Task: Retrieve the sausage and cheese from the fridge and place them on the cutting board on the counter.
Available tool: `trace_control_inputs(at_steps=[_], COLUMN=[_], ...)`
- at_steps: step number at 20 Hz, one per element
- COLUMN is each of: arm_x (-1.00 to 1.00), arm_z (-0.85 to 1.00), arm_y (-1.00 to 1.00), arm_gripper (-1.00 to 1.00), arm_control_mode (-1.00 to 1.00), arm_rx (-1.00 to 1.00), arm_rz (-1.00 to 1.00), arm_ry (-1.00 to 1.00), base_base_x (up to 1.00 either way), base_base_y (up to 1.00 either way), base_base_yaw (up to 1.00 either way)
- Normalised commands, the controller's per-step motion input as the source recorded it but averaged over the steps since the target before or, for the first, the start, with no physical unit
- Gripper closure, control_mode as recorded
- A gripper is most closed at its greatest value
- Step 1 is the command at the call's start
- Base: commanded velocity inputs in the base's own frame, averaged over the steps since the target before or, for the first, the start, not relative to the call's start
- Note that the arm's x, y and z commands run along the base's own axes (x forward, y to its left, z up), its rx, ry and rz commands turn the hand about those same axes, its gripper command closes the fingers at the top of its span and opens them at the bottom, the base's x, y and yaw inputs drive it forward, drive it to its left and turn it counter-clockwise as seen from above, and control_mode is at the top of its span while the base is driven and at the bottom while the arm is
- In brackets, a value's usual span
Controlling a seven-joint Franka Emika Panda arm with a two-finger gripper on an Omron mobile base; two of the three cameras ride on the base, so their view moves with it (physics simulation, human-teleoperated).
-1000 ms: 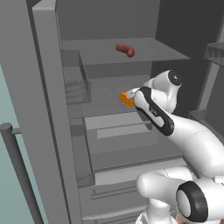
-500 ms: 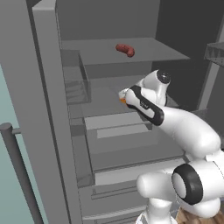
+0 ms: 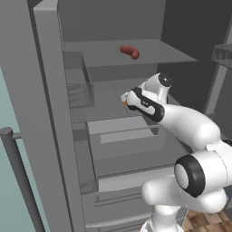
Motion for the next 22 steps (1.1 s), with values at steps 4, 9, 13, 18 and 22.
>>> trace_control_inputs(at_steps=[4,9,13,18,22], arm_x=[0.15,0.08,0.24,0.26,0.08], arm_z=[-0.08,-0.26,-0.35,-0.12,-0.01], arm_y=[0.0,0.0,0.0,0.0,0.0], arm_gripper=[-1.0,-1.0,-1.0,-1.0,-1.0], arm_control_mode=[-1.0,-1.0,-1.0,-1.0,-1.0], arm_rx=[-0.01,-0.01,0.0,0.0,-0.01], arm_rz=[0.02,0.01,0.01,0.01,0.02], arm_ry=[0.02,0.05,0.08,0.02,0.0], base_base_x=[0.0,0.0,0.0,0.0,0.0], base_base_y=[0.0,0.0,0.0,0.0,0.0], base_base_yaw=[0.0,0.0,0.0,0.0,0.0])
